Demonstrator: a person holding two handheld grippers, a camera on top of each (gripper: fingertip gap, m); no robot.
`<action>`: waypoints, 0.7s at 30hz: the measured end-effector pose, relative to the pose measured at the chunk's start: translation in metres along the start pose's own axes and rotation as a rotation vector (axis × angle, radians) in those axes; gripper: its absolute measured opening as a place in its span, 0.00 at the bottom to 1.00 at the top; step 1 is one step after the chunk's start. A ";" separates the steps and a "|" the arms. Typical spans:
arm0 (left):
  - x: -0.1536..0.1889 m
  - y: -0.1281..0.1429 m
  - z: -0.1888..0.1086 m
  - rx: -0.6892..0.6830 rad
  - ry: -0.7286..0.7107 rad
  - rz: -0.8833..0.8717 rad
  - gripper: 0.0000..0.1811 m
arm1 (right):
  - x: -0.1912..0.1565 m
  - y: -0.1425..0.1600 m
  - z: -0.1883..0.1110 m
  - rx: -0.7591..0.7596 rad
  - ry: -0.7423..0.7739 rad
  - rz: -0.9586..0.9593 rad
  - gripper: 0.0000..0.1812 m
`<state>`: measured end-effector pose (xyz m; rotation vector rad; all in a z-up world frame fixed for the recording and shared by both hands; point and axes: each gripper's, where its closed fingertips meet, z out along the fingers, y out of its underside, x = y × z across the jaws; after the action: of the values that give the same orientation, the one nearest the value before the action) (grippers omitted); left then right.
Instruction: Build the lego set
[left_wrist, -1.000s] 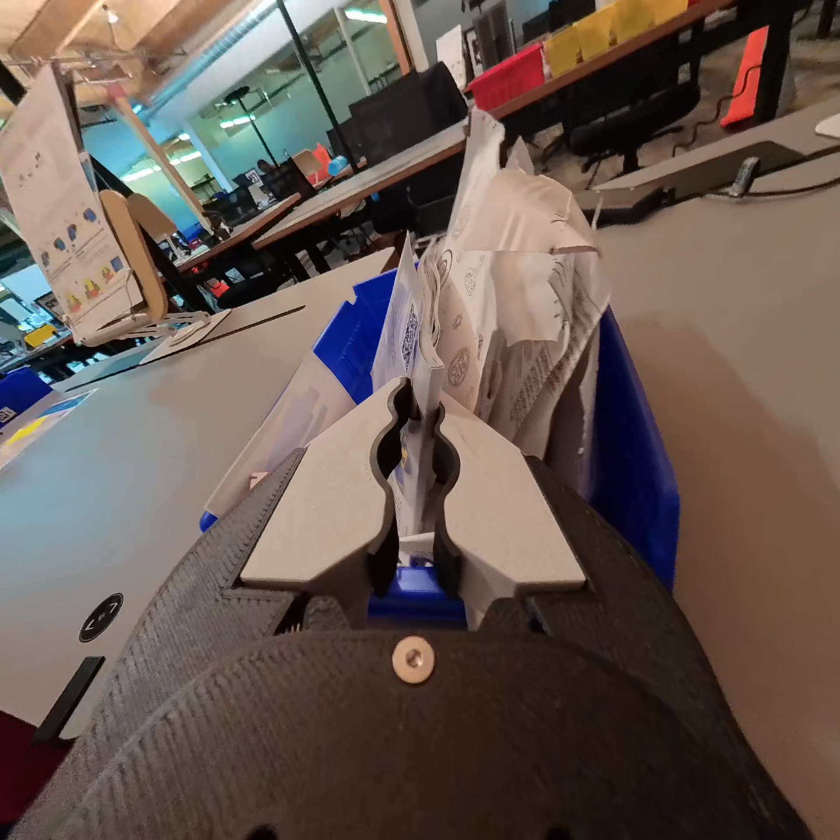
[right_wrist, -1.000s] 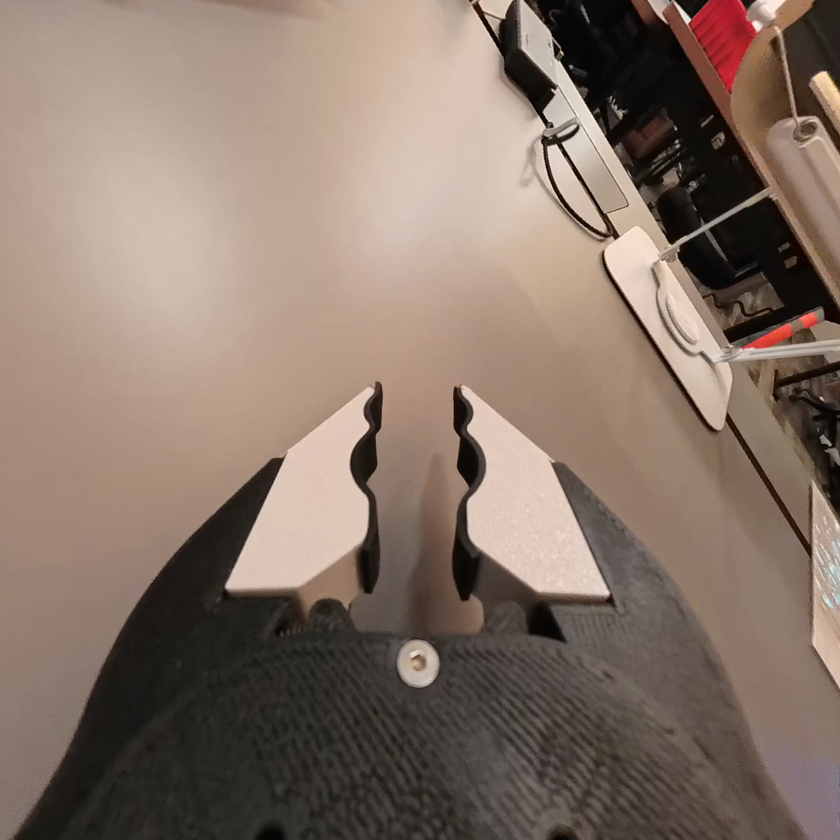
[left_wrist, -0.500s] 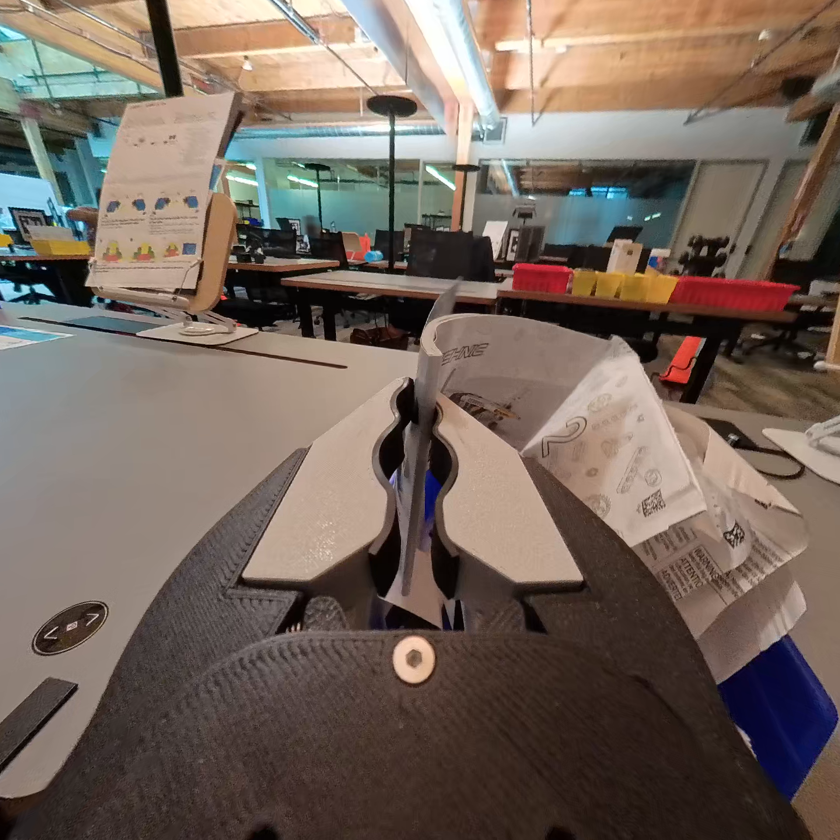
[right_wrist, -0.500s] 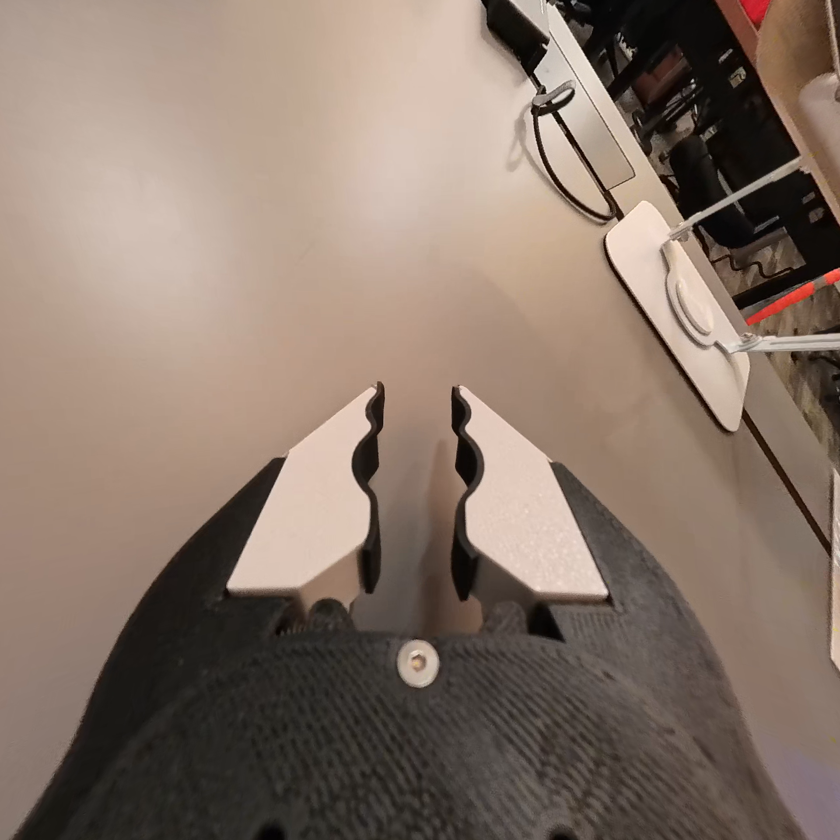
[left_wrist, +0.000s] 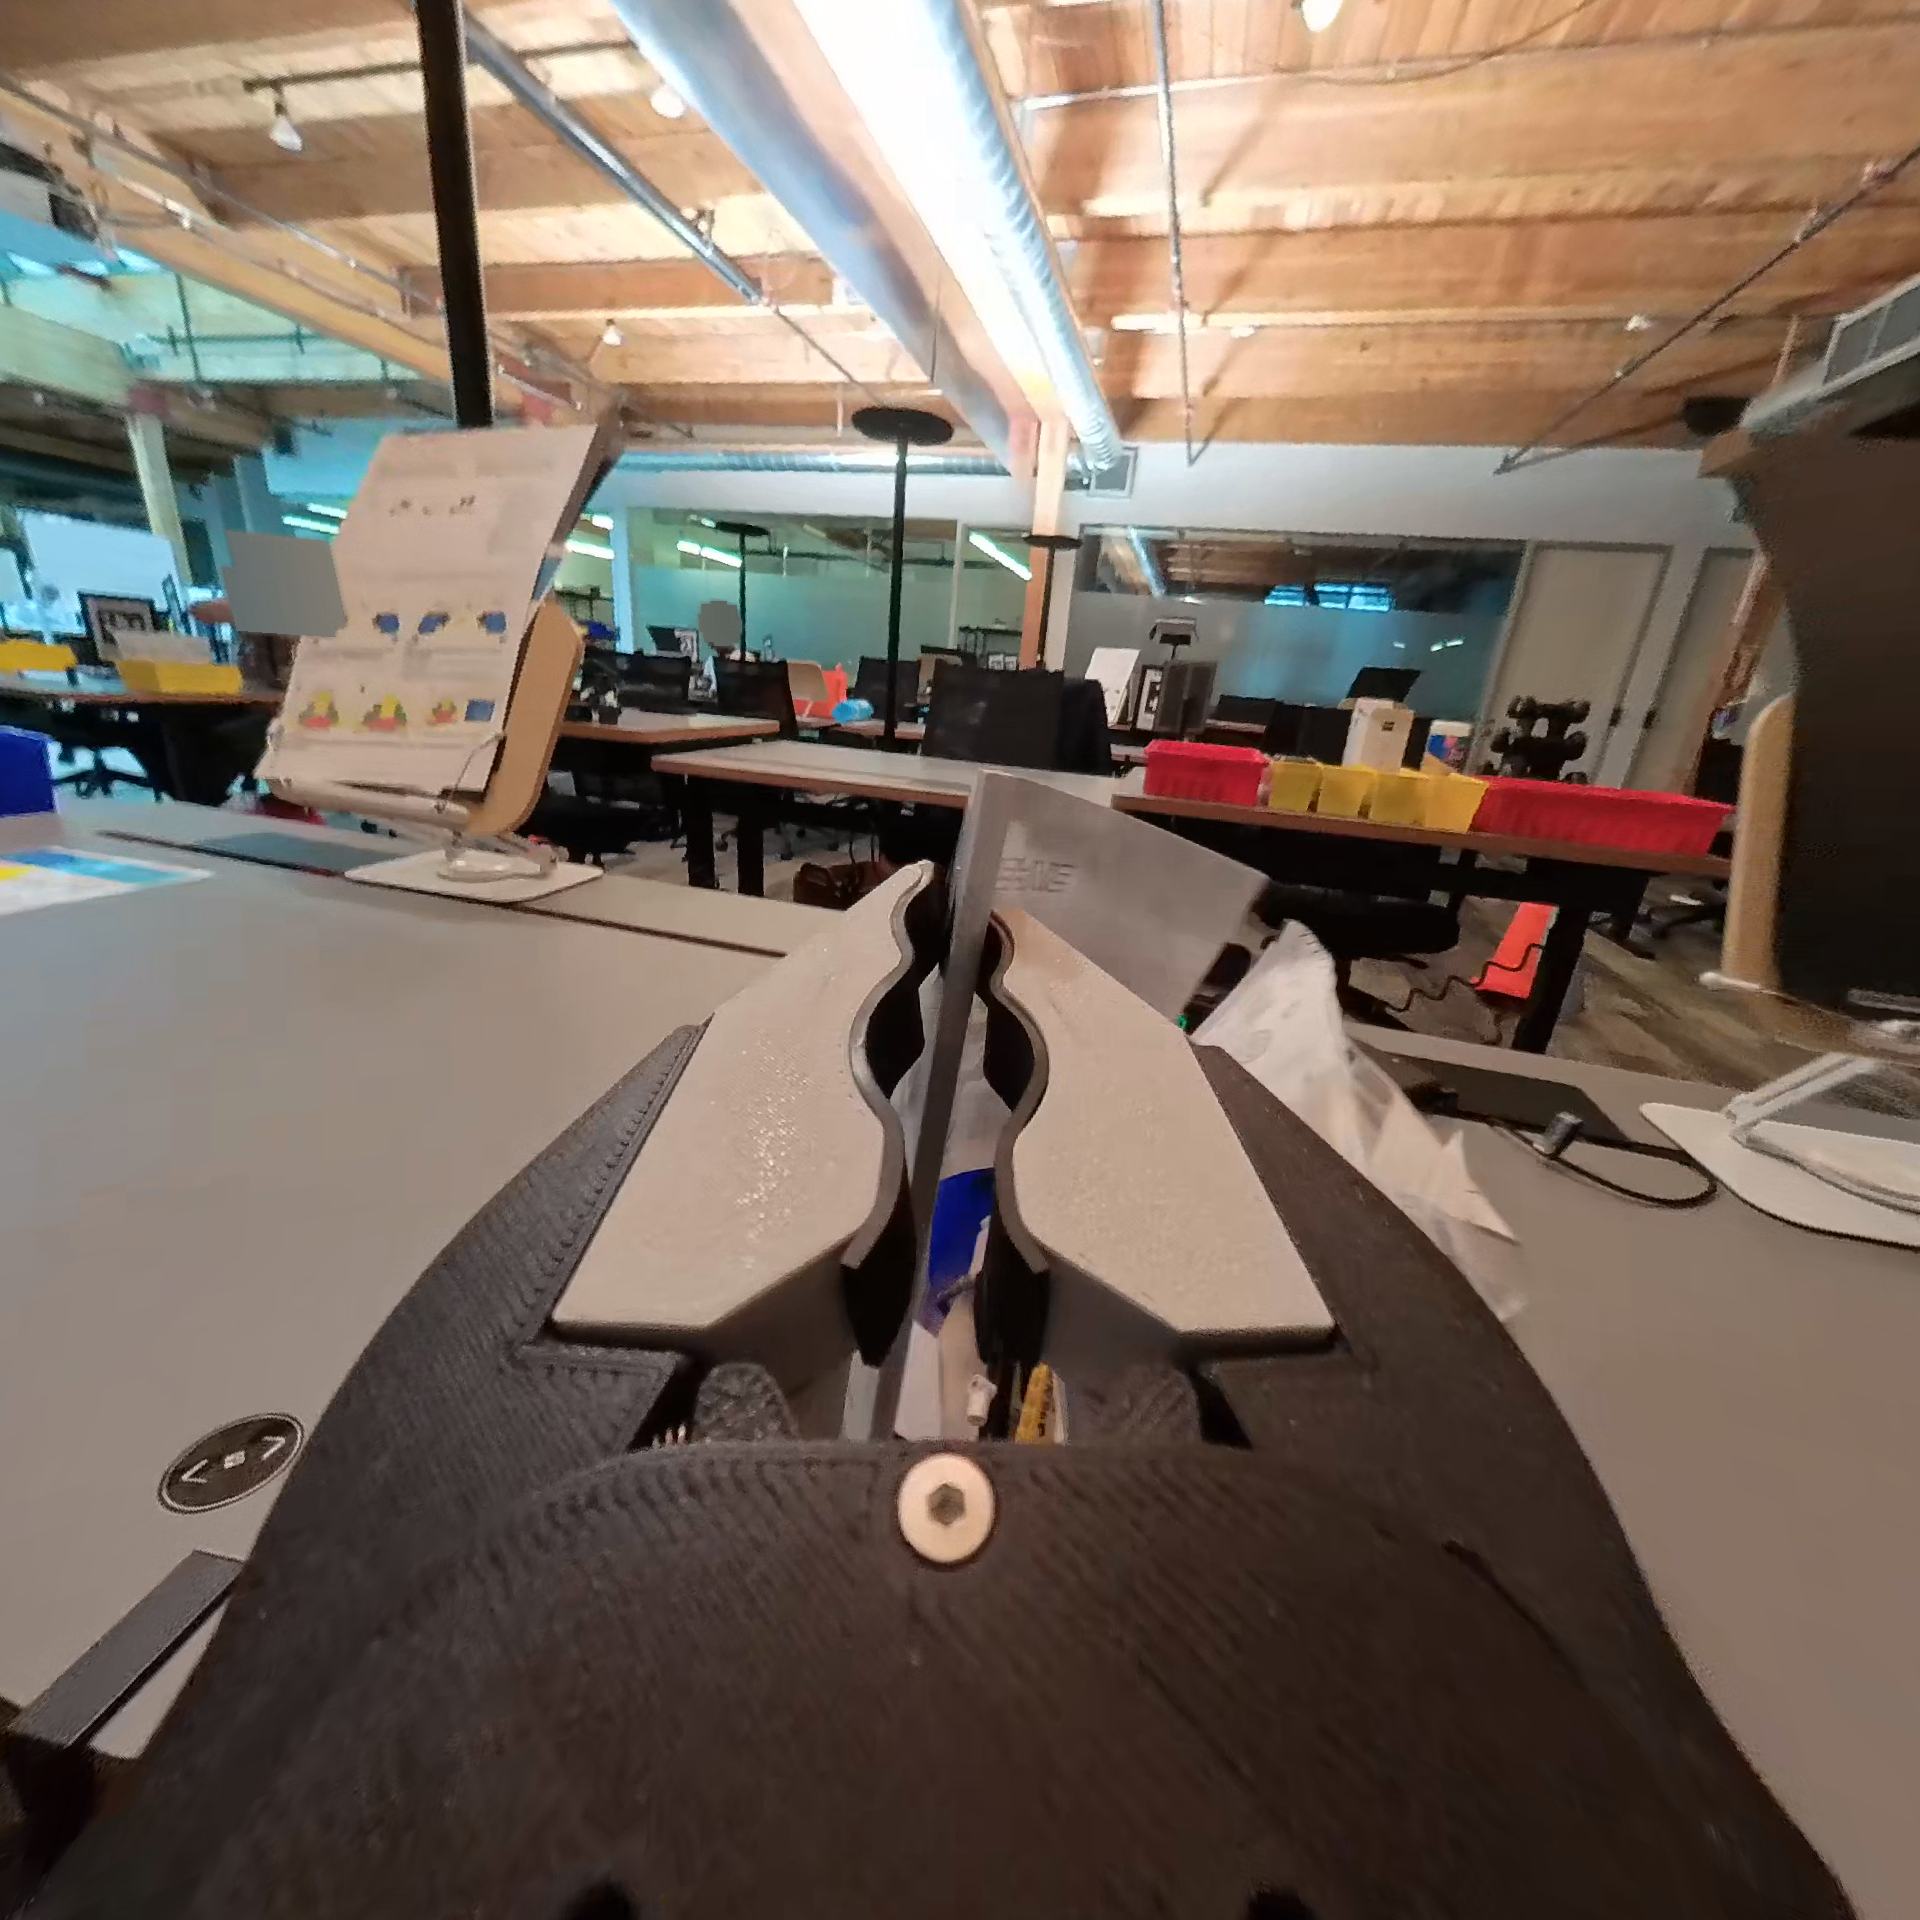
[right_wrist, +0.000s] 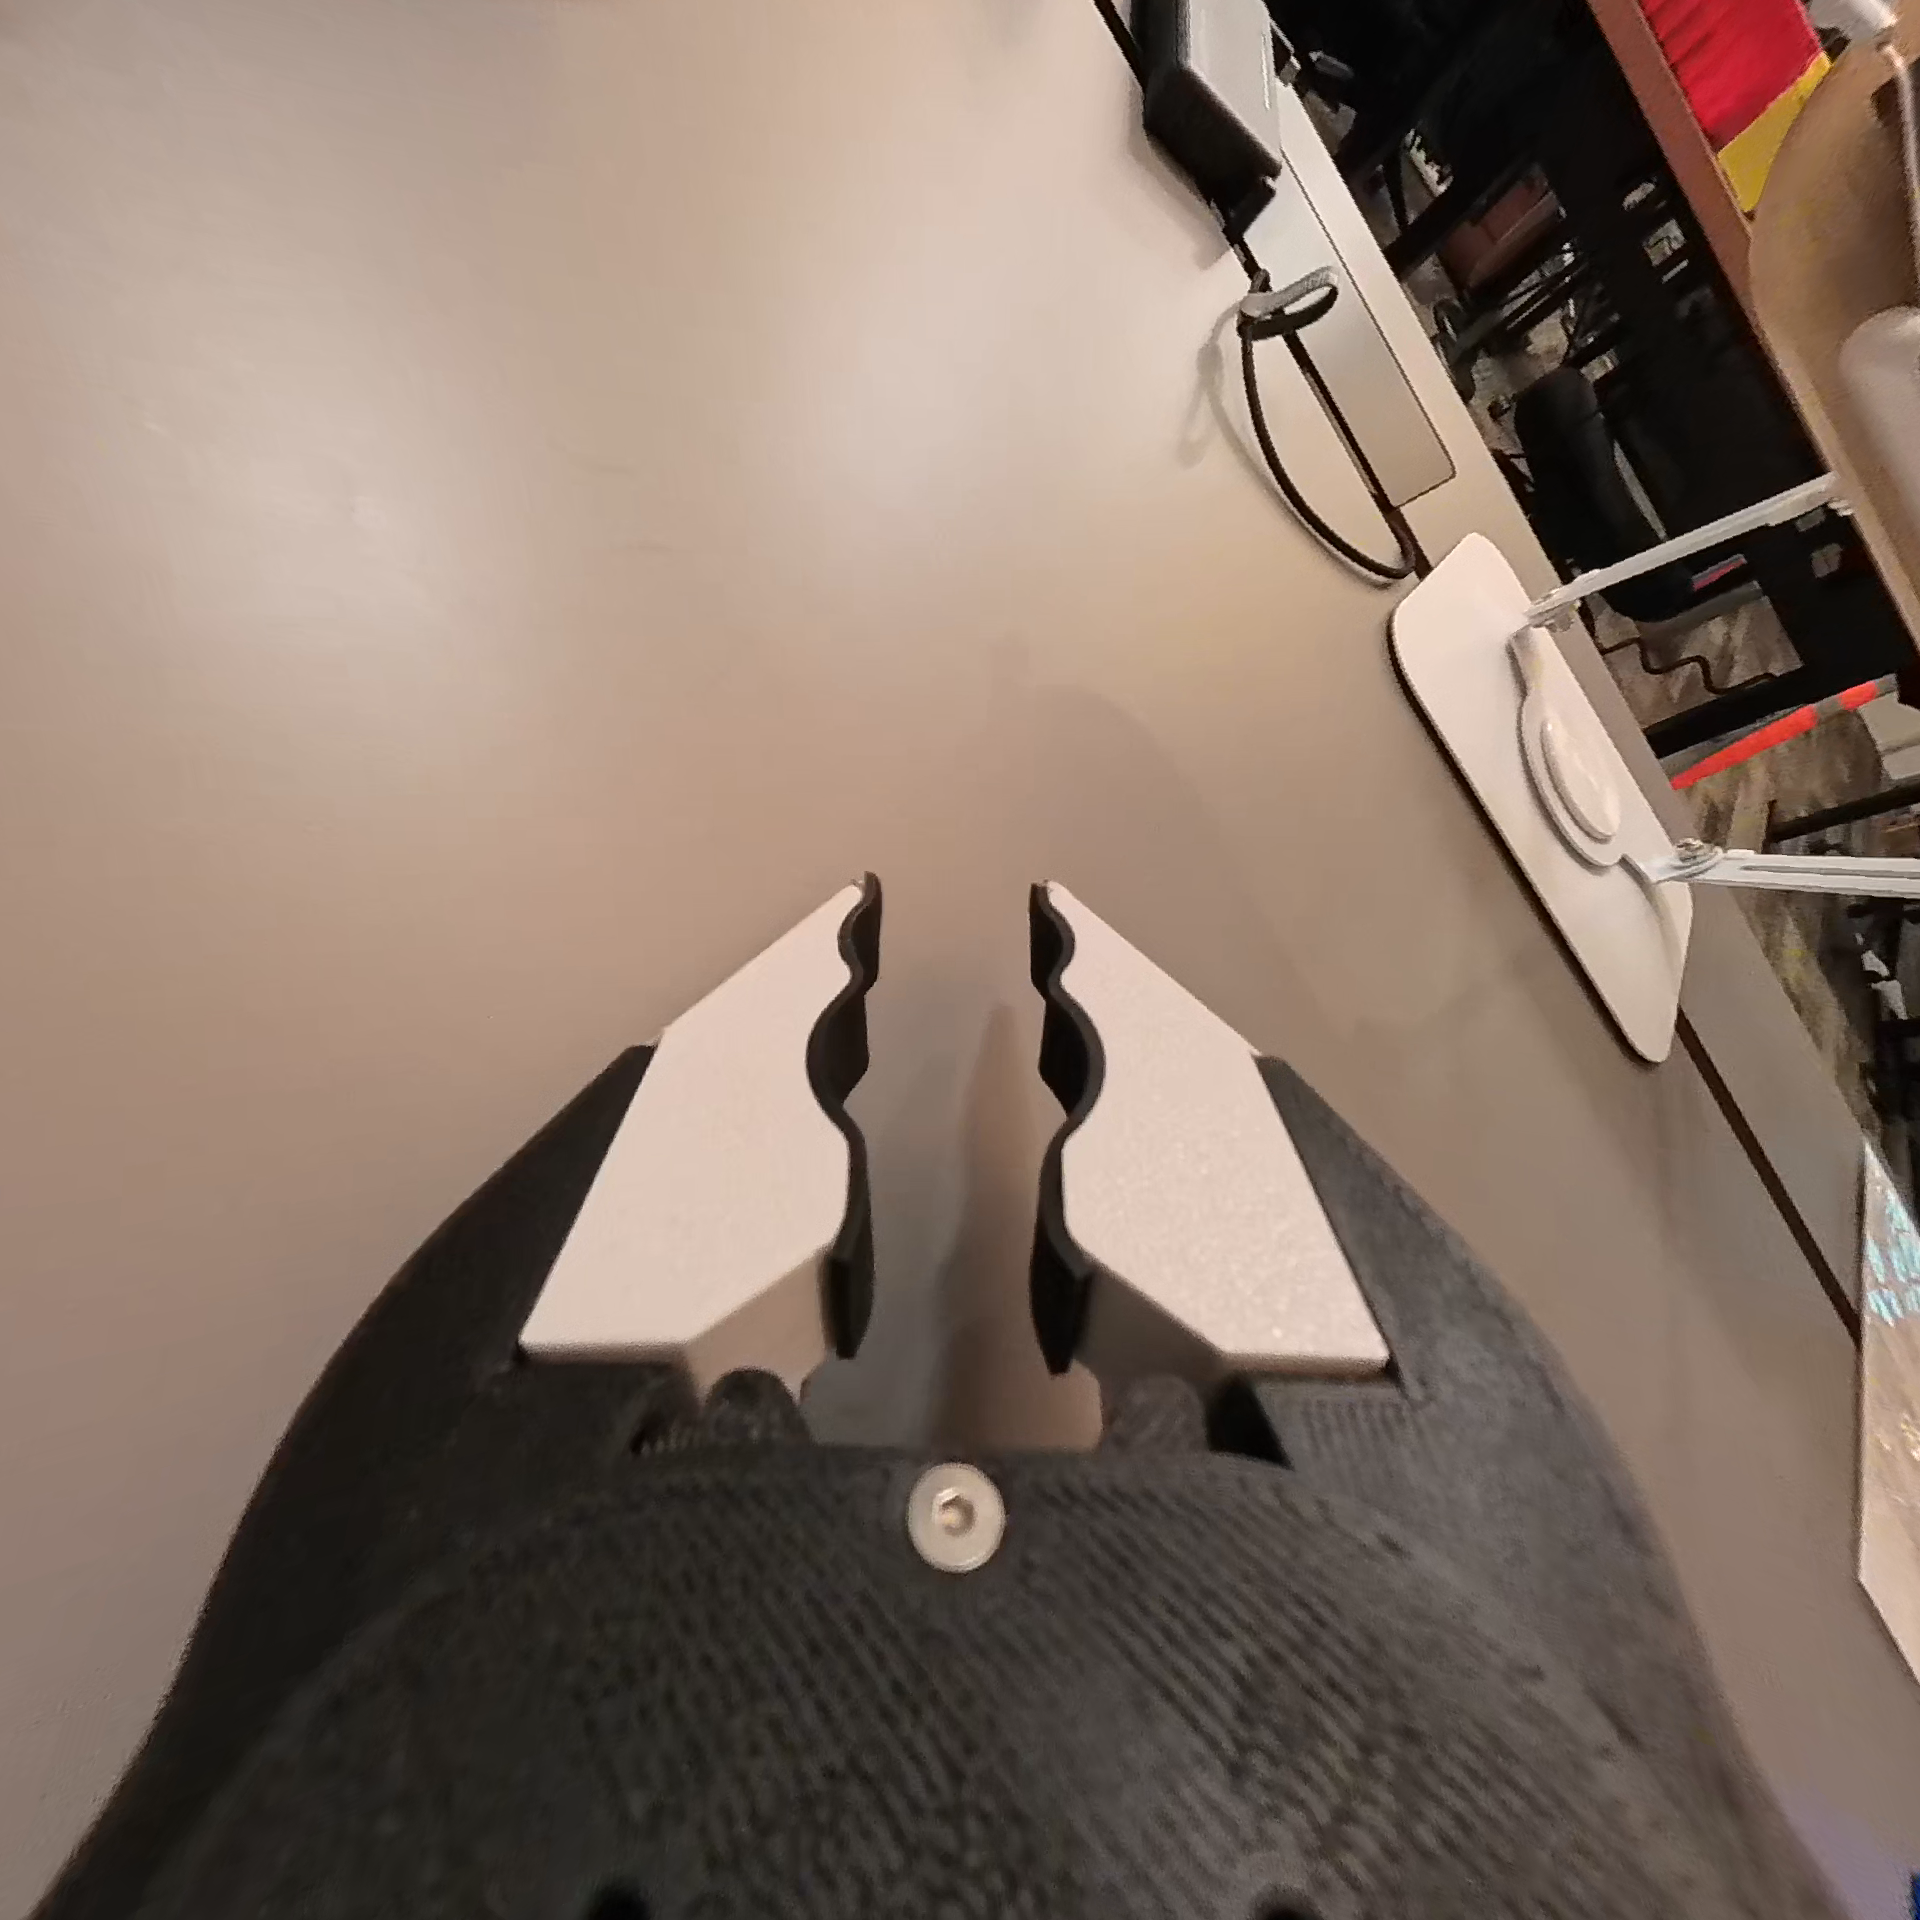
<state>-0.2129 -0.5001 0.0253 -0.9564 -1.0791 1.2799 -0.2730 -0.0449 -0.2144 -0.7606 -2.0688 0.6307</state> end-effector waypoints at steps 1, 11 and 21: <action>0.007 -0.007 -0.006 0.010 0.009 0.010 0.00 | 0.000 -0.001 -0.001 0.006 -0.002 0.003 0.15; 0.137 -0.037 -0.043 -0.073 0.390 -0.151 0.00 | 0.014 -0.010 -0.033 0.107 0.007 0.079 0.18; 0.204 -0.066 -0.061 -0.078 0.568 -0.417 0.00 | 0.033 0.029 -0.065 0.176 -0.016 0.239 0.18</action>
<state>-0.1415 -0.2994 0.0908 -1.0060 -0.8206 0.5760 -0.2259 0.0091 -0.1816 -0.9084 -1.9209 0.9405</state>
